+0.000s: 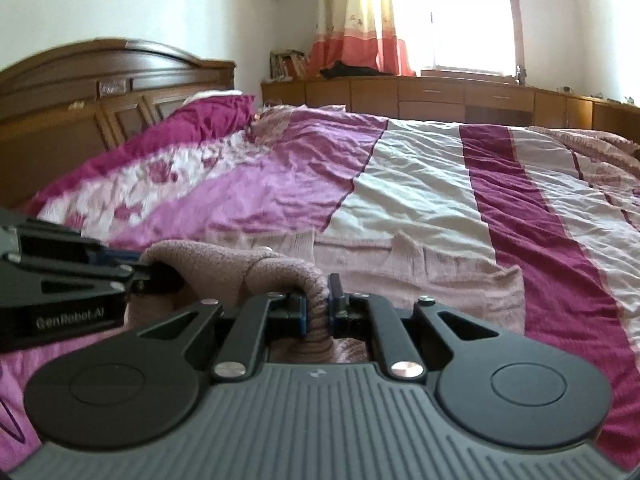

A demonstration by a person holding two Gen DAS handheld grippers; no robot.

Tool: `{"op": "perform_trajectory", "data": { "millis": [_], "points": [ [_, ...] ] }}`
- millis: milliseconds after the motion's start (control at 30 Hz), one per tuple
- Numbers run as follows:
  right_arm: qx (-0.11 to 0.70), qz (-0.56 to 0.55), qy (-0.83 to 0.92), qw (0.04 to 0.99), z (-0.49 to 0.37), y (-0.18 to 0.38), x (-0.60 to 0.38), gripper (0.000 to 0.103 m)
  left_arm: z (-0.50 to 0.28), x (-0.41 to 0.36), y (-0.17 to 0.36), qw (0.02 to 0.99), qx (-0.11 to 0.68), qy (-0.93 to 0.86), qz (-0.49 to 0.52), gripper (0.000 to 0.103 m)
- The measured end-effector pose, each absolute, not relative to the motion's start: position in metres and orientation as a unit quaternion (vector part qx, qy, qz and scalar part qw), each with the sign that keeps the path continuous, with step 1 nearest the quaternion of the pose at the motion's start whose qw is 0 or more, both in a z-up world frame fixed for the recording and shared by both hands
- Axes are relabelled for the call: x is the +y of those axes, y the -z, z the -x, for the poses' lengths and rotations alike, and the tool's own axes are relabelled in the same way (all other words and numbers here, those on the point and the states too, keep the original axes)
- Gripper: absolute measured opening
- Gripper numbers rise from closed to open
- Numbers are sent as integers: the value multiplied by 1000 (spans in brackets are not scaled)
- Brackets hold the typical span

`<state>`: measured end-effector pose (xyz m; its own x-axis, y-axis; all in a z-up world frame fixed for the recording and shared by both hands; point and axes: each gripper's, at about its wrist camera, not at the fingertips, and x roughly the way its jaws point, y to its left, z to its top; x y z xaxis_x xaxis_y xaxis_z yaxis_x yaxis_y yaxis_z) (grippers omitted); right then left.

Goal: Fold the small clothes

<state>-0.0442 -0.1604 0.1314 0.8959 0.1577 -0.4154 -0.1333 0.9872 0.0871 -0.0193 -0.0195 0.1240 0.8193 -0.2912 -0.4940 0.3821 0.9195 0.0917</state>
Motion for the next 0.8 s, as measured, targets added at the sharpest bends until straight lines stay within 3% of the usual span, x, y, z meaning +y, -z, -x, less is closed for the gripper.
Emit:
{"op": "perform_trajectory", "data": {
  "millis": [333, 800],
  "points": [
    [202, -50, -33, 977, -36, -134, -168, 10, -47, -39, -127, 959, 219, 152, -97, 13],
    [264, -28, 12, 964, -123, -70, -159, 10, -123, -53, -59, 948, 278, 130, -82, 13]
  ]
}}
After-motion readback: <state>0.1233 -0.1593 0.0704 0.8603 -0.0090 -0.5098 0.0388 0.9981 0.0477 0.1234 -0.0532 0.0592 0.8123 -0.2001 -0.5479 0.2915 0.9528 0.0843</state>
